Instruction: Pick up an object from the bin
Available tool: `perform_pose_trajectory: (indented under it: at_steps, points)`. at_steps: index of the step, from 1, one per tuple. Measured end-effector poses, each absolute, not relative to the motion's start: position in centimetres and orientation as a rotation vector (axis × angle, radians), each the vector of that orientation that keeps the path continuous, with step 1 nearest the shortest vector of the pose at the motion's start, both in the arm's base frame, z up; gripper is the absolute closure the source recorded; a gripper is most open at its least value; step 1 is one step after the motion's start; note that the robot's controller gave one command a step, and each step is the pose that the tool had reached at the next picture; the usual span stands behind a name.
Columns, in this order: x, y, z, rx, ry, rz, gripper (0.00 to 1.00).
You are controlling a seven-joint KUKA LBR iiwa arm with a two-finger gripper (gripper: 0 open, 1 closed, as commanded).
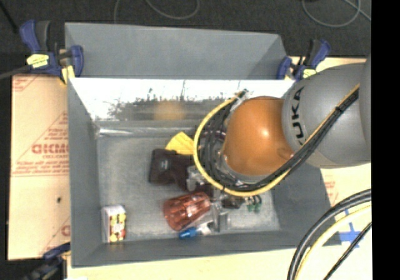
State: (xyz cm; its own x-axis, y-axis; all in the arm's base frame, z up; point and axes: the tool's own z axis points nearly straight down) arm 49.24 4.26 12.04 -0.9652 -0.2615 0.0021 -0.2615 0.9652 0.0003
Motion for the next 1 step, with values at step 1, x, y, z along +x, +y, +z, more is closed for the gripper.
perform_pose_trajectory:
  at_steps: [1]
  points:
    - [49.72,5.08,10.45,0.270,-3.131,-0.001,0.00]
